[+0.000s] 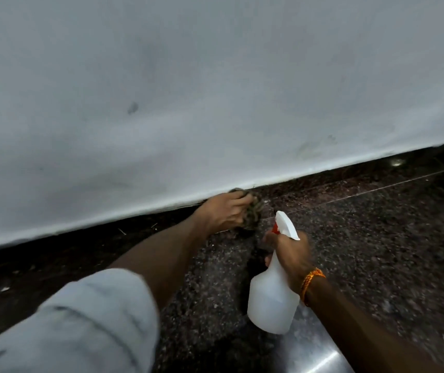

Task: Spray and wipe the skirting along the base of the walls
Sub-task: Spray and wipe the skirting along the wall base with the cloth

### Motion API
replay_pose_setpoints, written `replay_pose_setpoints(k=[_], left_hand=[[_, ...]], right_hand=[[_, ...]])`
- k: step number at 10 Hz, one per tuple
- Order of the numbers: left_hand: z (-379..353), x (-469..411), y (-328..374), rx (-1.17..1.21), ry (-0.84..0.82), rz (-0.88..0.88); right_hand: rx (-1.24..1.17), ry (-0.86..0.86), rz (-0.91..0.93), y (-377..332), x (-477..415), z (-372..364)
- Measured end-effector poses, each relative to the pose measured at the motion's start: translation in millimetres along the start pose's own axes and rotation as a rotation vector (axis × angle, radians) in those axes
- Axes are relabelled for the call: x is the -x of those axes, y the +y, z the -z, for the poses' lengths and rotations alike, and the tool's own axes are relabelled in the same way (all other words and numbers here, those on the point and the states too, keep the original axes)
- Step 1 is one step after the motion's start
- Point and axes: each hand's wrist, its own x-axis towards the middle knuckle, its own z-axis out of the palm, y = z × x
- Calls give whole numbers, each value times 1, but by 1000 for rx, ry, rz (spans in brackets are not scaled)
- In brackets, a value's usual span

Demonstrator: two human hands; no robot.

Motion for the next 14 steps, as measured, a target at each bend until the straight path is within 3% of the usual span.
replay_pose_setpoints(k=[1, 3, 5, 7, 9, 11, 12, 13, 14], left_hand=[[11, -20, -5, 10, -82, -26], [8, 81, 0, -74, -212, -45], [13, 214, -1, -71, -151, 10], [23, 270, 5, -36, -141, 101], [18, 268, -3, -52, -213, 104], [9, 235, -1, -150, -347, 25], [-8, 189, -3, -228, -301, -82], [-22, 134, 12, -65, -382, 44], [-23, 125, 23, 143, -386, -31]], right_hand=[[-9, 10, 21, -5, 7, 3], [105, -75, 94, -1, 28, 4], [241, -201, 202, 3, 47, -37], [370, -295, 288, -6, 68, -71], [527, -307, 389, -5, 75, -83], [515, -343, 342, 7, 72, -70], [496, -303, 343, 13, 66, -62], [498, -225, 320, 14, 60, -55], [456, -203, 254, 12, 57, -52]])
